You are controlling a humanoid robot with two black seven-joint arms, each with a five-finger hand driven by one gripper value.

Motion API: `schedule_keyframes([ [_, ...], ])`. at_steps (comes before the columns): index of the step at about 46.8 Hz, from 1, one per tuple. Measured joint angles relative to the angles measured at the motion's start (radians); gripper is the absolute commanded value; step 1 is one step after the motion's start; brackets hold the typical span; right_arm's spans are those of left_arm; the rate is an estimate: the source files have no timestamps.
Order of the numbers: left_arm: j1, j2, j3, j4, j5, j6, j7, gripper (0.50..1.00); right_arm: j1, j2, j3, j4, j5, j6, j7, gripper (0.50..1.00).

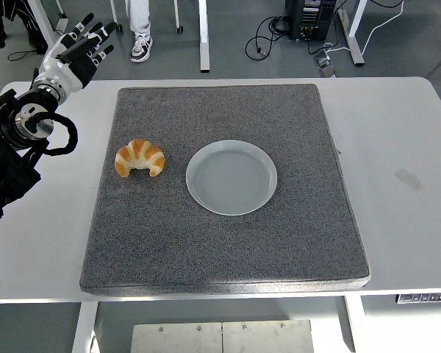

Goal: Place the bread on the plate

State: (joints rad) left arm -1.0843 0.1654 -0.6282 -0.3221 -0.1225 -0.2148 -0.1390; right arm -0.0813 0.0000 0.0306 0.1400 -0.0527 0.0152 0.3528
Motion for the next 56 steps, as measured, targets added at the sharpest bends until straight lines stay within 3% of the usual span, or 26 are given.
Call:
schedule_keyframes([
  [19,0.014,0.002,-0.032,0.0,0.003,0.001,-0.001,0.989,0.0,0.0,0.0,0.0,0.0,0.0,0.0,1.0],
  [44,-0.04,0.023,0.009,-0.006,0.015,0.007,0.01,0.987,0.0,0.0,0.0,0.0,0.001,0.0,0.0,1.0],
  [50,-0.046,0.066,0.084,-0.093,0.027,0.015,0.011,0.987,0.0,0.0,0.0,0.0,0.001,0.0,0.0,1.0],
  [56,-0.047,0.139,0.181,-0.209,0.058,0.064,0.012,0.987,0.0,0.0,0.0,0.0,0.0,0.0,0.0,1.0],
])
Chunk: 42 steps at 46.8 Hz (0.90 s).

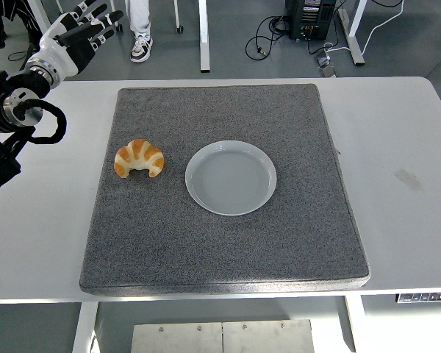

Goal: Place the bread on the plate

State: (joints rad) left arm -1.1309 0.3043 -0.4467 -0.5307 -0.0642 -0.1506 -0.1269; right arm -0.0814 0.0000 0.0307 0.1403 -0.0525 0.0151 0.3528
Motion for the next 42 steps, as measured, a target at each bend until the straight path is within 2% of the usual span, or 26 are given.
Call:
schedule_keyframes([
  [11,-0.011,0.022,0.069,-0.034,0.09,0.019,0.01,0.987,0.0,0.0,0.0,0.0,0.0,0.0,0.0,1.0],
  [18,-0.024,0.053,0.148,-0.051,0.103,0.016,0.082,0.987,0.0,0.0,0.0,0.0,0.0,0.0,0.0,1.0],
  [23,-0.035,0.117,0.164,-0.118,0.103,0.014,0.131,0.987,0.0,0.0,0.0,0.0,0.0,0.0,0.0,1.0],
  [30,-0.095,0.19,0.211,-0.162,0.1,0.012,0.127,0.987,0.0,0.0,0.0,0.0,0.0,0.0,0.0,1.0],
  [36,-0.145,0.253,0.314,-0.165,0.098,0.007,0.132,0.989,0.0,0.0,0.0,-0.001,0.0,0.0,0.0,1.0],
  [42,-0.16,0.263,0.388,-0.192,0.093,-0.007,0.13,0.987,0.0,0.0,0.0,0.001,0.0,0.0,0.0,1.0],
])
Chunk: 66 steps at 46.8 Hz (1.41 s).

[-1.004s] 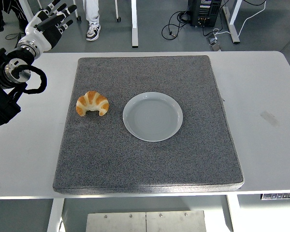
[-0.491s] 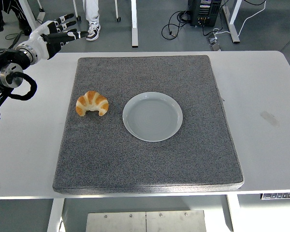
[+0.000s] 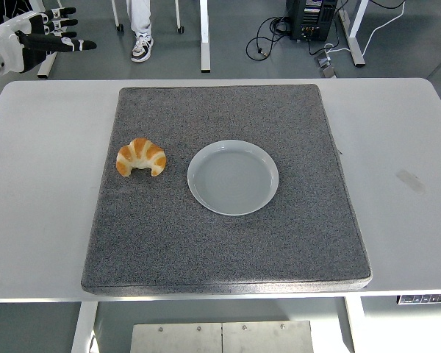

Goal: Place the bread on the plate

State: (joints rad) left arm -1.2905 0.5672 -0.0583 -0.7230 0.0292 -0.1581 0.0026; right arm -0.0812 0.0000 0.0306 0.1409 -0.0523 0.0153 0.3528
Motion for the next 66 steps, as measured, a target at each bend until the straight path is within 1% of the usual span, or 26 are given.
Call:
schedule_keyframes([
  [5,-0.003,0.0,0.016,-0.012,0.012,0.0,0.004,0.987,0.0,0.0,0.0,-0.001,0.0,0.0,0.0,1.0],
  [8,-0.011,-0.002,0.048,-0.015,0.046,0.001,0.007,0.987,0.0,0.0,0.0,-0.001,0.0,0.0,0.0,1.0],
  [14,-0.051,-0.009,0.115,-0.042,0.161,0.002,0.008,0.987,0.0,0.0,0.0,-0.001,0.0,0.0,0.0,1.0],
  [23,-0.056,-0.024,0.17,-0.089,0.319,0.002,0.009,0.987,0.0,0.0,0.0,0.0,0.0,0.0,0.0,1.0],
  [27,-0.056,-0.026,0.177,-0.142,0.38,0.001,0.007,0.987,0.0,0.0,0.0,-0.001,0.0,0.0,0.0,1.0],
  [33,-0.055,-0.01,0.19,-0.245,0.464,0.0,0.005,0.987,0.0,0.0,0.0,-0.001,0.0,0.0,0.0,1.0],
  [38,-0.055,-0.001,0.205,-0.288,0.5,0.0,0.009,0.987,0.0,0.0,0.0,-0.001,0.0,-0.001,0.0,1.0],
  [49,-0.087,0.008,0.327,-0.302,0.576,0.0,0.009,0.987,0.0,0.0,0.0,0.0,0.0,0.0,0.0,1.0],
  [57,-0.089,0.02,0.344,-0.308,0.644,0.003,0.007,0.987,0.0,0.0,0.0,-0.001,0.0,0.0,0.0,1.0],
  [62,-0.077,0.008,0.341,-0.308,0.646,0.013,0.006,0.987,0.0,0.0,0.0,-0.001,0.0,0.0,0.0,1.0],
  [66,-0.062,-0.026,0.341,-0.297,0.647,0.034,0.008,0.987,0.0,0.0,0.0,-0.001,0.0,0.0,0.0,1.0],
])
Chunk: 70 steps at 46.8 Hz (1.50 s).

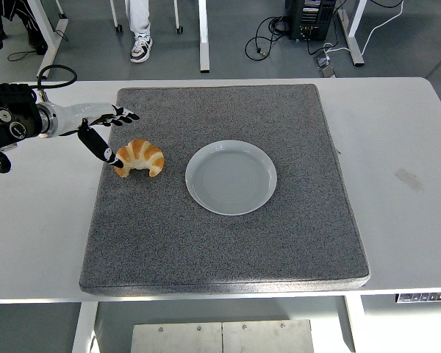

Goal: Place the bread on the plate

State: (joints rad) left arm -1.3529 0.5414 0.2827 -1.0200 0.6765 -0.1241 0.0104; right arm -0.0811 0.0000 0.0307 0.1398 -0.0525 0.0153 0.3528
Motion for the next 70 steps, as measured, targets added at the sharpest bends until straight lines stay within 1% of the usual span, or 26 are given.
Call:
schedule_keyframes([
  [3,0.017,-0.032,0.0,0.004,0.0,0.021,0.001,0.987,0.0,0.0,0.0,0.001,0.0,0.0,0.0,1.0],
  [7,0.028,-0.052,0.0,0.005,0.0,0.033,0.003,0.987,0.0,0.0,0.0,0.0,0.0,0.0,0.0,1.0],
  [19,0.033,-0.056,0.002,0.034,0.001,0.037,0.003,0.987,0.0,0.0,0.0,0.001,0.0,0.0,0.0,1.0],
  [28,0.053,-0.059,0.003,0.055,0.003,0.037,0.002,0.987,0.0,0.0,0.0,0.001,0.0,-0.001,0.0,1.0],
  [36,0.081,-0.117,0.003,0.092,0.019,0.072,0.002,0.987,0.0,0.0,0.0,0.001,0.0,0.0,0.0,1.0],
  [49,0.086,-0.139,0.0,0.095,0.023,0.084,0.002,0.984,0.0,0.0,0.0,0.0,0.0,0.0,0.0,1.0],
  [53,0.086,-0.14,0.0,0.096,0.024,0.096,0.003,0.972,0.0,0.0,0.0,0.0,0.0,0.0,0.0,1.0],
  [56,0.087,-0.14,0.0,0.097,0.025,0.107,0.003,0.949,0.0,0.0,0.0,0.001,0.0,0.0,0.0,1.0],
  [58,0.087,-0.14,0.001,0.097,0.025,0.113,0.003,0.91,0.0,0.0,0.0,0.001,0.0,0.0,0.0,1.0],
  [60,0.087,-0.14,0.002,0.097,0.025,0.116,0.003,0.842,0.0,0.0,0.0,0.0,0.0,0.0,0.0,1.0],
  [61,0.088,-0.141,0.002,0.097,0.026,0.118,0.003,0.825,0.0,0.0,0.0,0.001,0.0,0.0,0.0,1.0],
  [67,0.096,-0.142,0.005,0.097,0.028,0.13,0.002,0.79,0.0,0.0,0.0,0.001,0.0,0.0,0.0,1.0],
  [70,0.099,-0.142,0.005,0.097,0.037,0.132,0.002,0.786,0.0,0.0,0.0,0.0,0.0,0.0,0.0,1.0],
])
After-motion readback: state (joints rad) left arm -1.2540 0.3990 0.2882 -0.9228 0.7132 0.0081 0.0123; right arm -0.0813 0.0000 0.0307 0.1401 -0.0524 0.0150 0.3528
